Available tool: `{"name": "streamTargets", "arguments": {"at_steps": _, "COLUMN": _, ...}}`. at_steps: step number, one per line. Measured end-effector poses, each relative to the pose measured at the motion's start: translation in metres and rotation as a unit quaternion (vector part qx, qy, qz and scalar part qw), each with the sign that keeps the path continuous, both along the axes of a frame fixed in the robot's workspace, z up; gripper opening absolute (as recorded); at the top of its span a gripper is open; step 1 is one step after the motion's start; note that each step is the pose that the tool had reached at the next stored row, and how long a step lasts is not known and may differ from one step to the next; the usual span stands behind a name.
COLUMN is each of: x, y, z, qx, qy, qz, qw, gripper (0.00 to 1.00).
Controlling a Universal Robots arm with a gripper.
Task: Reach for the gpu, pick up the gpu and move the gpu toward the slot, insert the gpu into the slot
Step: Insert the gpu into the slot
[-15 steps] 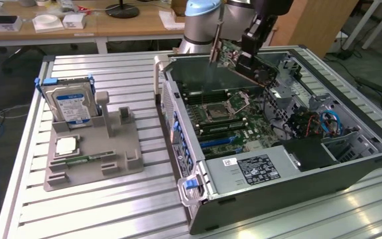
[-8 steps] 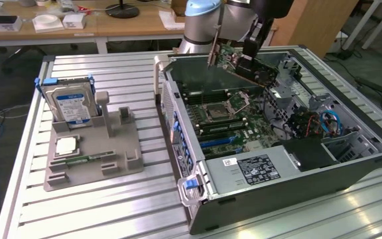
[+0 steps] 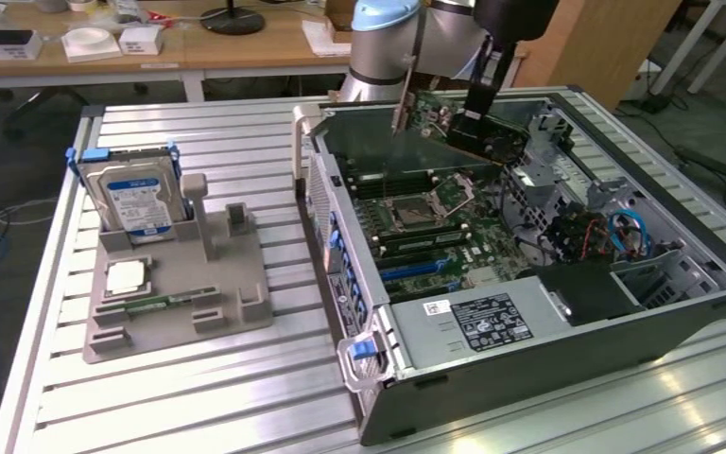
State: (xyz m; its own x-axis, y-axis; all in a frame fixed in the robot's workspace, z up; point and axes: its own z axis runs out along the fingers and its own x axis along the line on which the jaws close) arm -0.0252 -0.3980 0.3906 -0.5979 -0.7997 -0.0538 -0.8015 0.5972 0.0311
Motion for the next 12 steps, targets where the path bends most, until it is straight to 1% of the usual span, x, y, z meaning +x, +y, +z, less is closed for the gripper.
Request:
{"name": "streamTargets", "arguments": {"at_steps": 3, "x": 0.0000, "y": -0.0001, "z": -0.0021, "qx": 0.0000, "qy": -0.0020, "qz": 0.022, "qw": 0.9997, "gripper": 0.26}}
{"name": "streamTargets", "arguments": {"at_steps": 6, "x": 0.0000, "y": -0.0002, "z": -0.0042, "qx": 0.0000, "qy": -0.0039, "qz": 0.044, "qw": 0.9990, "gripper": 0.26}}
{"name": "streamTargets", "arguments": {"at_steps": 9, "x": -0.0001, "y": -0.0003, "z": -0.0067, "qx": 0.0001, "qy": -0.0044, "qz": 0.068, "qw": 0.9977, "gripper": 0.26}}
{"name": "streamTargets", "arguments": {"at_steps": 12, "x": 0.0000, "y": -0.0003, "z": -0.0094, "qx": 0.0002, "qy": -0.0044, "qz": 0.092, "qw": 0.9958, "gripper": 0.26}}
